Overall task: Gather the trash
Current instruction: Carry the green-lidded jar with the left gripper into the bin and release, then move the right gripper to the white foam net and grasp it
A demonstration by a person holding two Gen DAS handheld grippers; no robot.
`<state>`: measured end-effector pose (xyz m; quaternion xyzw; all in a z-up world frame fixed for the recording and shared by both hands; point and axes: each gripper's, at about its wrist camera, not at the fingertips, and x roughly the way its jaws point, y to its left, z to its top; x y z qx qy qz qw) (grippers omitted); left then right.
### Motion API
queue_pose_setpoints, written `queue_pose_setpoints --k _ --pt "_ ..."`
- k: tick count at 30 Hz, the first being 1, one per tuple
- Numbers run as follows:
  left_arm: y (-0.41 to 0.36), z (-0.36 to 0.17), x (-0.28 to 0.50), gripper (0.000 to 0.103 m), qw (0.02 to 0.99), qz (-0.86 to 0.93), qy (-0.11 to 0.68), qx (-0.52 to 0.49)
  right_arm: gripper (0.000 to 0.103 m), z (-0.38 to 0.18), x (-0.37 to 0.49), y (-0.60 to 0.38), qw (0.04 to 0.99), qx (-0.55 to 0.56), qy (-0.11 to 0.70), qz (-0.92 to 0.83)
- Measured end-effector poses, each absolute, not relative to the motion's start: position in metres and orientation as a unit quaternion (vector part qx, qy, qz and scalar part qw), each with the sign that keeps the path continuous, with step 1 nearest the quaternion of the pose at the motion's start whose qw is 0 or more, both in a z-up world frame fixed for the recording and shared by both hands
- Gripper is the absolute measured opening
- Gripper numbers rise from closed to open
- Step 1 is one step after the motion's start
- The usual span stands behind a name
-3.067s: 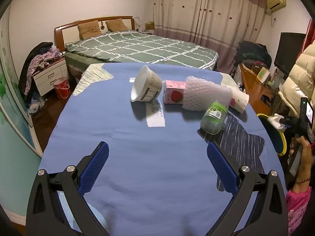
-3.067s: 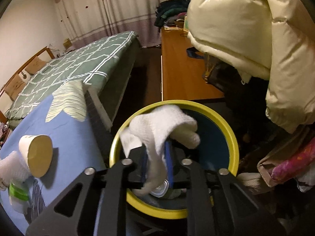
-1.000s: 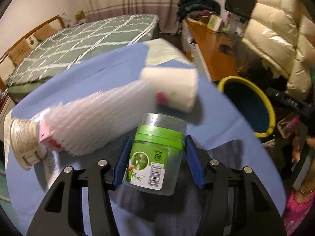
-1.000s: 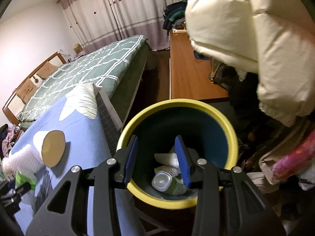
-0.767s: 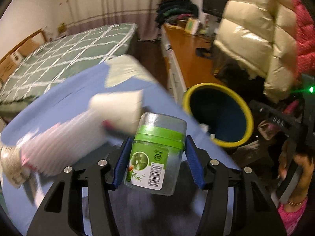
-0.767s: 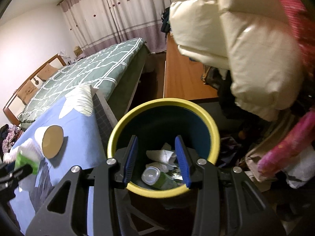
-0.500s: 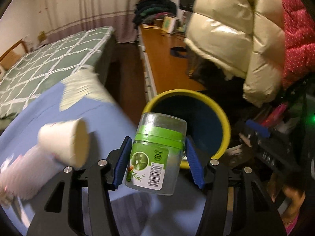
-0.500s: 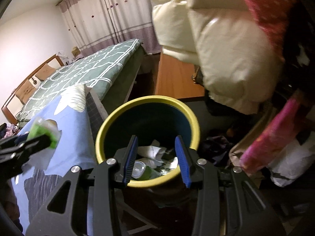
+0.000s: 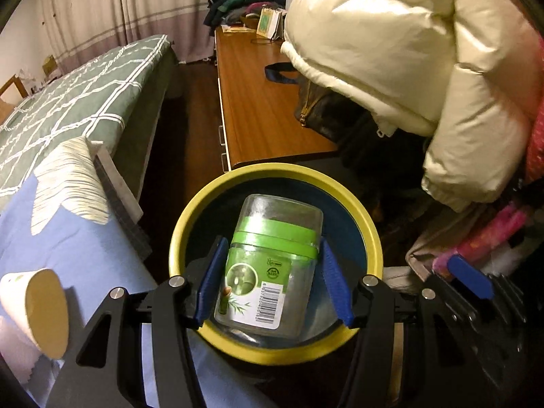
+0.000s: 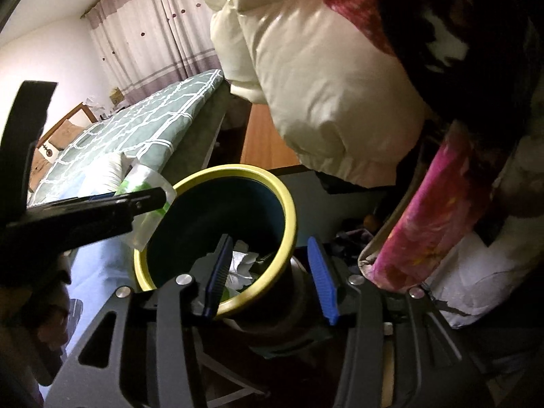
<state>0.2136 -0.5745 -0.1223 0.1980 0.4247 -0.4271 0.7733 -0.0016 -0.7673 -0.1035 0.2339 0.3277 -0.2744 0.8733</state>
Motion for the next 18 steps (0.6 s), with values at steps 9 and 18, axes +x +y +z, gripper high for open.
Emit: queue_pose_setpoints --k 9,18 --pt "-0.510 -0.092 0.216 0.094 0.811 -0.407 0.397 0.140 0.046 -0.102 0.010 -0.760 0.877 0.230 0.332 -0.260" --pt "-0.324 -0.056 0.188 0.098 0.878 -0.322 0.348 0.062 0.046 -0.094 0.043 -0.715 0.894 0.201 0.343 -0.205"
